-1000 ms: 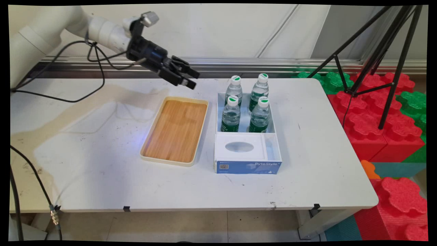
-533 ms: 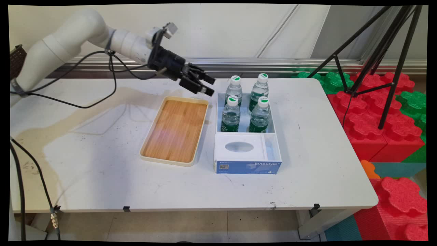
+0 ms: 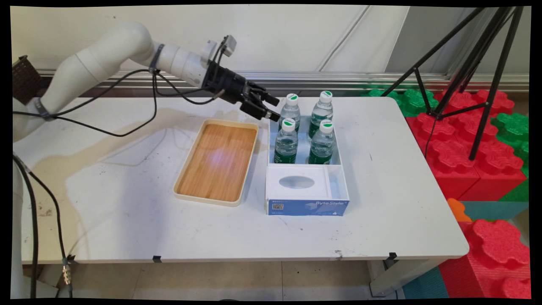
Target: Pick up the green bottle from the white box
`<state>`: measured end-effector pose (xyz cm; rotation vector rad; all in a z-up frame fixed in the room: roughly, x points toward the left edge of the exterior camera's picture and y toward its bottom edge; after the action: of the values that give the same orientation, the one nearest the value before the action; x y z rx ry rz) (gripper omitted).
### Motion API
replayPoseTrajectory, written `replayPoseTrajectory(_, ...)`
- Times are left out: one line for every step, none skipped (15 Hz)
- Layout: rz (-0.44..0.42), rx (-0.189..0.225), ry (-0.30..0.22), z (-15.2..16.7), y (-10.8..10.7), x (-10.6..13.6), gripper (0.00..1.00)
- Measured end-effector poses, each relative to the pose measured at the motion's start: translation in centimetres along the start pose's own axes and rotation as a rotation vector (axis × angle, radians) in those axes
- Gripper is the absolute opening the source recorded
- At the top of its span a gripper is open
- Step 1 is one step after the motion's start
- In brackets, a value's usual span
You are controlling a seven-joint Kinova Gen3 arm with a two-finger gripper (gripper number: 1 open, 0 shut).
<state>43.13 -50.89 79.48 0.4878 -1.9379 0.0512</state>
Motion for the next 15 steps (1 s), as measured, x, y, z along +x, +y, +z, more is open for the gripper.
replayPoseTrajectory(0.004,0.005,0.000,0.5,-0.2,-0.1,1.00)
replayPoseTrajectory(0.005,0.008,-0.001,0.8,-0.3,-0.1,1.00)
replayPoseTrajectory(0.008,0.012,-0.001,1.2,-0.5,-0.2,1.00)
replayPoseTrajectory(0.010,0.015,-0.001,1.5,-0.6,-0.2,1.00)
replayPoseTrajectory(0.012,0.018,-0.002,1.9,-0.8,-0.3,1.00)
replayPoseTrajectory(0.014,0.019,-0.002,2.2,-0.9,-0.3,1.00)
replayPoseTrajectory(0.016,0.021,-0.003,2.6,-1.0,-0.4,1.00)
replayPoseTrajectory(0.018,0.023,-0.004,2.8,-1.1,-0.5,1.00)
replayPoseTrajectory(0.019,0.024,-0.004,3.1,-1.2,-0.6,1.00)
replayPoseTrajectory(0.020,0.026,-0.005,3.2,-1.3,-0.7,1.00)
replayPoseTrajectory(0.022,0.028,-0.006,3.5,-1.4,-0.8,1.00)
replayPoseTrajectory(0.023,0.028,-0.008,3.7,-1.5,-0.8,1.00)
replayPoseTrajectory(0.025,0.029,-0.009,4.0,-1.6,-0.9,1.00)
replayPoseTrajectory(0.027,0.030,-0.011,4.2,-1.7,-1.1,1.00)
replayPoseTrajectory(0.028,0.031,-0.012,4.4,-1.8,-1.3,1.00)
